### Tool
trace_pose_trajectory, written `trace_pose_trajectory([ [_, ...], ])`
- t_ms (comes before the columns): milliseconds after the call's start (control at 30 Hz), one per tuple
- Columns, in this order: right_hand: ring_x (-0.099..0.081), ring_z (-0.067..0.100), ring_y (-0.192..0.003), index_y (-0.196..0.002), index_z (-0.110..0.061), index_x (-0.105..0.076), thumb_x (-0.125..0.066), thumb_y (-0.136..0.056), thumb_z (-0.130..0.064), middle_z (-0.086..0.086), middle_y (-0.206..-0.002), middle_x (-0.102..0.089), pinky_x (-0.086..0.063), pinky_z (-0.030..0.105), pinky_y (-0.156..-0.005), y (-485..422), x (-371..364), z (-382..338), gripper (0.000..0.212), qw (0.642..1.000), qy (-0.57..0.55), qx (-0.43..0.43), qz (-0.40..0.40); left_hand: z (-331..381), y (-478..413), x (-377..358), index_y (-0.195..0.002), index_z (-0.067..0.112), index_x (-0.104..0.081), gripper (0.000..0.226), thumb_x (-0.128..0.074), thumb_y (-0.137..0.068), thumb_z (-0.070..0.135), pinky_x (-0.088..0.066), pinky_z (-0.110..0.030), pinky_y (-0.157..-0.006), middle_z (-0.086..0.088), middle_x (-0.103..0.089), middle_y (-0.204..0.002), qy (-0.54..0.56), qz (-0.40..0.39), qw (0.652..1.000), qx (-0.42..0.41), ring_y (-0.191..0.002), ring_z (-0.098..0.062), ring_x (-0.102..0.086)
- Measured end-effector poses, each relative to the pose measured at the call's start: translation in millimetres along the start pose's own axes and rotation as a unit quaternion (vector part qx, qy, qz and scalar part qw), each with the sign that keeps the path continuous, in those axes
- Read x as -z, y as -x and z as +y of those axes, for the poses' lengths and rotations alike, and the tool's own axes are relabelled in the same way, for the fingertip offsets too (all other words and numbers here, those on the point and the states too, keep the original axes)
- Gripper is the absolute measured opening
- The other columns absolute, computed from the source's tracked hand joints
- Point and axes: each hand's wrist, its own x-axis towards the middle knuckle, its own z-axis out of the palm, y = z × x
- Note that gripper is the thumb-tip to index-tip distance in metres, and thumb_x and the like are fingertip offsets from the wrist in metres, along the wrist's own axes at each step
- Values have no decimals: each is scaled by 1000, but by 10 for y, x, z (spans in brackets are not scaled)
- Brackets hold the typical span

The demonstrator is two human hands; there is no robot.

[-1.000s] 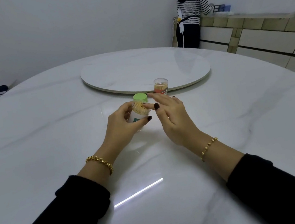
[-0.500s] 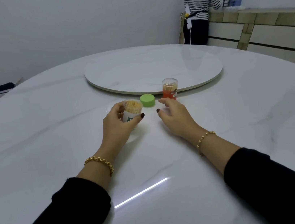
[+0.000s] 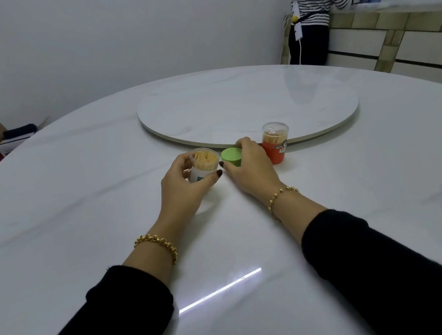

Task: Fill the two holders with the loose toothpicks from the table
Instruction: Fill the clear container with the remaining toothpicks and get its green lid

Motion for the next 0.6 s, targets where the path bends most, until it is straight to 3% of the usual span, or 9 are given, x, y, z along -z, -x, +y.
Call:
trace_pose_trajectory([
  [133,-50,25,-112,-121,-5,-49,-67,-85,-24,12,-119,-55,-41,30,-92,39,37,8,44,1000,-23,2,2,14,30,-10,-103,31,-61,38,-82,-72,22,-56,-37,-83,12,-66,-101,5,-15,1000,-3,-92,-10,-63],
  [267,-48,19,-116,-128,-6,-48,-64,-88,-21,10,-126,-51,-36,19,-92,166,142,-7,45,994,-111,-24,7,26,66,2,-108,27,-60,38,-77,-75,16,-55,-30,-81,5,-66,-103,-7,-26,1000,1,-85,-4,-62],
  [367,-46,19,-121,-133,-5,-47,-60,-91,-14,8,-131,-48,-40,34,-104,334,246,-16,45,985,-167,-6,31,91,128,-24,-111,27,-57,42,-72,-76,10,-51,-19,-74,6,-63,-103,-23,-44,999,6,-75,8,-58],
  [433,-47,18,-123,-135,-6,-46,-57,-92,-10,2,-130,-48,-42,37,-104,464,356,-50,45,977,-204,33,52,152,195,-69,-110,28,-56,45,-70,-73,7,-52,-20,-73,7,-63,-99,-23,-58,998,7,-76,5,-58],
  [533,-49,15,-123,-136,-11,-46,-53,-91,-11,-5,-127,-50,-43,32,-103,650,579,-117,45,961,-247,92,76,243,307,-152,-108,27,-56,47,-71,-69,3,-52,-25,-70,5,-64,-92,-22,-86,996,1,-79,-10,-60],
  [600,-49,6,-121,-135,-12,-48,-51,-89,-13,-7,-127,-51,-44,24,-100,750,721,-127,46,956,-259,114,78,289,370,-199,-103,26,-58,44,-72,-68,3,-50,-24,-65,3,-63,-87,-31,-97,995,-6,-74,-11,-58],
])
